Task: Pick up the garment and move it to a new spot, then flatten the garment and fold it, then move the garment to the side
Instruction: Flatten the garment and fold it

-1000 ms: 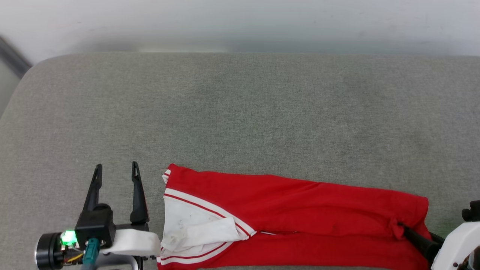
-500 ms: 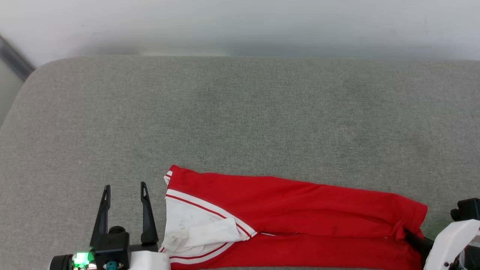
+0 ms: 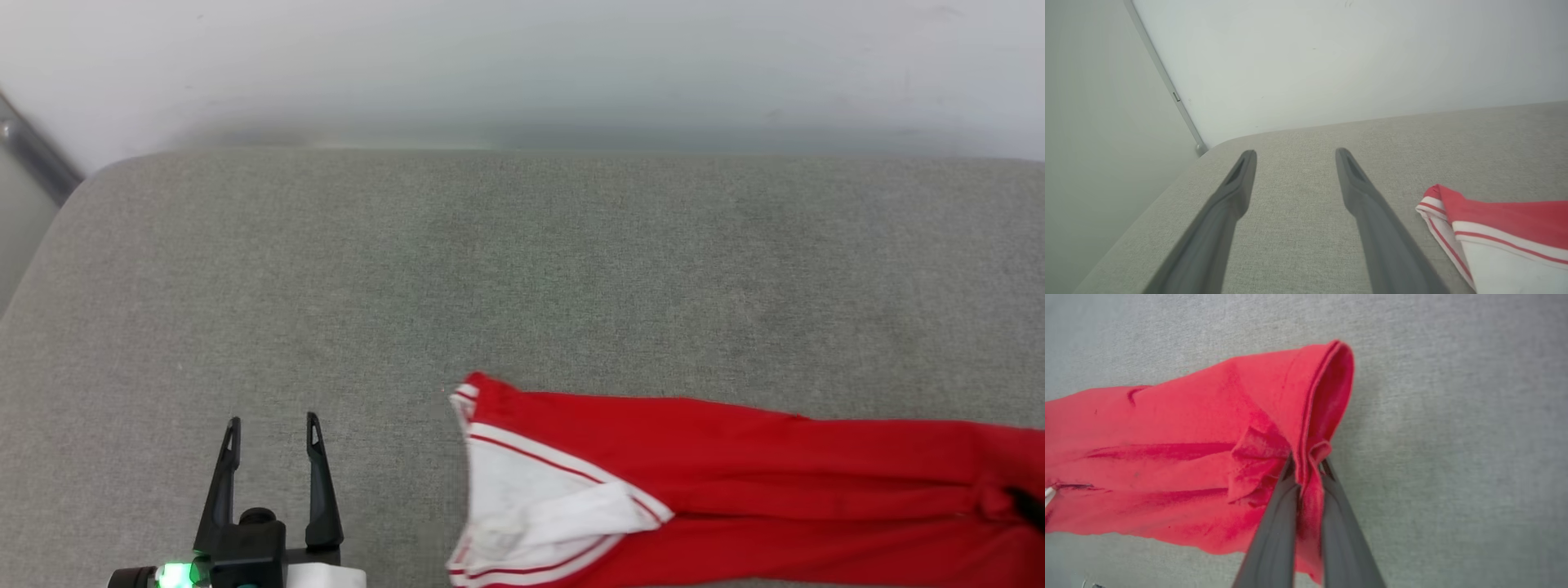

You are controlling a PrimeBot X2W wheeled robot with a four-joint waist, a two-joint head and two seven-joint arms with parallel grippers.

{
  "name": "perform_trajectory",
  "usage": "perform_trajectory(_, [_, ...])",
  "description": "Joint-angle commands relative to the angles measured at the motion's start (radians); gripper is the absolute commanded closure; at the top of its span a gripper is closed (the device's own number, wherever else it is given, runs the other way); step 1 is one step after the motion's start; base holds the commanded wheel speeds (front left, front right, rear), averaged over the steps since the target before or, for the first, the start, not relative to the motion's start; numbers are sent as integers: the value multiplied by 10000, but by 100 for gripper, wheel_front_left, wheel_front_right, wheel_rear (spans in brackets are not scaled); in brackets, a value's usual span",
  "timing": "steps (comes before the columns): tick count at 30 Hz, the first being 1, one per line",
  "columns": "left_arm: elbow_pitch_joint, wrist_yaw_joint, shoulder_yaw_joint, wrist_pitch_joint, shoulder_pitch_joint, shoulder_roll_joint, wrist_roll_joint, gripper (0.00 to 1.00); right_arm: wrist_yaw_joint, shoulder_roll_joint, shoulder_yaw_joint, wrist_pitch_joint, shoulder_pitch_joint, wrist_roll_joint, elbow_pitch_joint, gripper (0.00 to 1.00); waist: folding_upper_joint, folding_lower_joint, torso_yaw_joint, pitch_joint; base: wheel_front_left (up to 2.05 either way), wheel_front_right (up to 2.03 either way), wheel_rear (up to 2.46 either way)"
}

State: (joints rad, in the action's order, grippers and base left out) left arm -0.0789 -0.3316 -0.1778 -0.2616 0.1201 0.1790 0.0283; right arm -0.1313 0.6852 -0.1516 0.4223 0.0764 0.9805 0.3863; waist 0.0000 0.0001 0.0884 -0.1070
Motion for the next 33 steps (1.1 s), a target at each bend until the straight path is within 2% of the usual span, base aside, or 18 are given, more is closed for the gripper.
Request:
perform_trajectory(1, [11,61,41,-44,157,-50,-86,0,11,191,129,47,-115,-122,109,100,0,-1,-14,35,0,0,0])
perform_trajectory(6, [70,237,-2,-45,173,-102,-153,0,9,367,145,655,-201,-30,-224,100,0,-1,-41,107,0,0,0])
perform_trajectory(13, [53,393,8,-45,184,-164,-177,0,8,42,-115,1562,-300,1013,-2690,100,0,-1,-84,51,0,0,0])
perform_trajectory(17, [106,482,-16,-45,11,-194,-212,0,8,-142,-675,2139,4,975,-4146,100,0,-1,-34,-24,0,0,0])
perform_trajectory(20, [126,501,-38,-45,-88,-222,-230,0,8,-349,-1314,2507,533,625,-4911,100,0,-1,43,-97,0,0,0])
perform_trajectory(24, [138,565,-20,-45,-301,-274,-219,0,8,-712,-2602,3056,1703,9,-5257,100,0,-1,131,-273,0,0,0])
perform_trajectory(29, [193,659,-38,-45,-504,-357,-198,0,8,-1601,-4595,3532,3645,-638,-4808,100,0,-1,287,-555,0,0,0])
perform_trajectory(33, [234,718,-46,-45,-674,-444,-182,0,8,-2351,-6110,3580,4976,-1021,-3956,100,0,-1,464,-748,0,0,0])
